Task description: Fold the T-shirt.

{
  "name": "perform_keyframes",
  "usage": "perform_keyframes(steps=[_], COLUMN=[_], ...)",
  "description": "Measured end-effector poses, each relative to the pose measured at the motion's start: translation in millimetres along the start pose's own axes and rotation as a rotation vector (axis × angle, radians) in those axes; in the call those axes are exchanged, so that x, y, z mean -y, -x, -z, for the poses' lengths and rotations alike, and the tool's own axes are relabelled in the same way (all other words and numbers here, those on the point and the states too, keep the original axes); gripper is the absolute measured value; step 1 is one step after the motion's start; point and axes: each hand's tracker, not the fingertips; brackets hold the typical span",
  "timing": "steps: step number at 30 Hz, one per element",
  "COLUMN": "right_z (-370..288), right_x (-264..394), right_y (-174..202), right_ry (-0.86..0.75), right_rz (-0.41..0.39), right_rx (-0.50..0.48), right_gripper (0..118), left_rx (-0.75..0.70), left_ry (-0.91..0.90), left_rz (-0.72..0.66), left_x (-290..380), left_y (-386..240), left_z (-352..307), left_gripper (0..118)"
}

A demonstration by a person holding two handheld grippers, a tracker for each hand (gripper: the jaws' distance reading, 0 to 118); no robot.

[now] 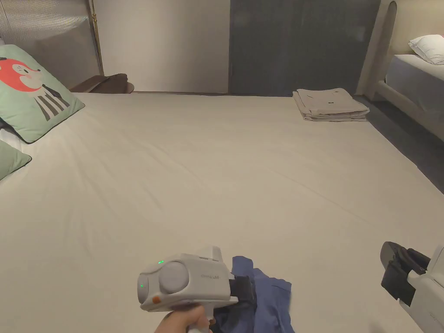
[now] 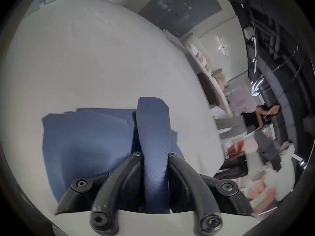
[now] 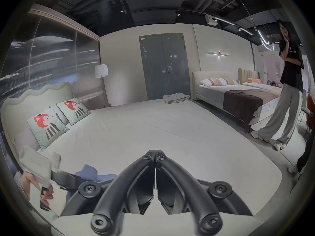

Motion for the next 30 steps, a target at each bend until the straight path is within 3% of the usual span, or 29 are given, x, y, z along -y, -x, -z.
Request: perform_keyframes(steps=[2,4,5,6,8,11,14,15,17,22,26,30], right_z=[-2.2,-5.5,-6.3,-6.5,-7.7,-9.3,-8.7,-8.6,-5.2,-3.0,-5.6,-6.9], right_x=[-0.2,-1.6,-1.8,-1.6,-2.6,-1.5,-1.4,-1.0,-1.7,-0.8,-0.1,1.5], right_y=[-3.9,-5.3,-5.8,-6.4,-5.4,-4.5,-2.3,-1.3,0.3,2.7,-0.6,-5.3], right_ry=[-0.001,-0.001,-0.001,-0.001,0.001,0.003,0.008,0.009,0.015,0.018,0.021,0.029], right_rz=[0.003,0.009,0.012,0.015,0.019,0.025,0.027,0.027,0.027,0.032,0.024,0.024], right_rx=[0.010,0.017,0.020,0.022,0.025,0.024,0.017,0.015,0.008,-0.007,-0.003,0.008], right_gripper=[0,0,0,0,0,0,0,0,0,0,0,0], left_rx=[0.018,0.116,0.181,0.247,0.335,0.299,0.040,-0.070,-0.178,-0.021,-0.028,0.015], left_ry=[0.010,0.010,0.003,0.001,-0.053,-0.210,-0.373,-0.384,-0.364,-0.197,-0.112,-0.074], left_rz=[-0.007,-0.038,-0.056,-0.065,-0.067,-0.009,0.178,0.229,0.304,0.341,0.406,0.352], left_x=[5.3,15.3,13.9,11.9,7.1,3.5,15.3,24.0,35.1,62.1,80.2,80.4], left_y=[-6.8,-24.3,-24.5,-24.2,-20.7,-9.0,-9.0,-20.7,-21.4,-35.7,-58.2,-70.8], left_z=[13.8,5.7,3.3,-1.2,-17.0,-44.9,-63.2,-66.4,-56.3,-12.4,25.5,46.9], left_gripper=[24,64,79,88,88,79,18,5,5,5,5,5])
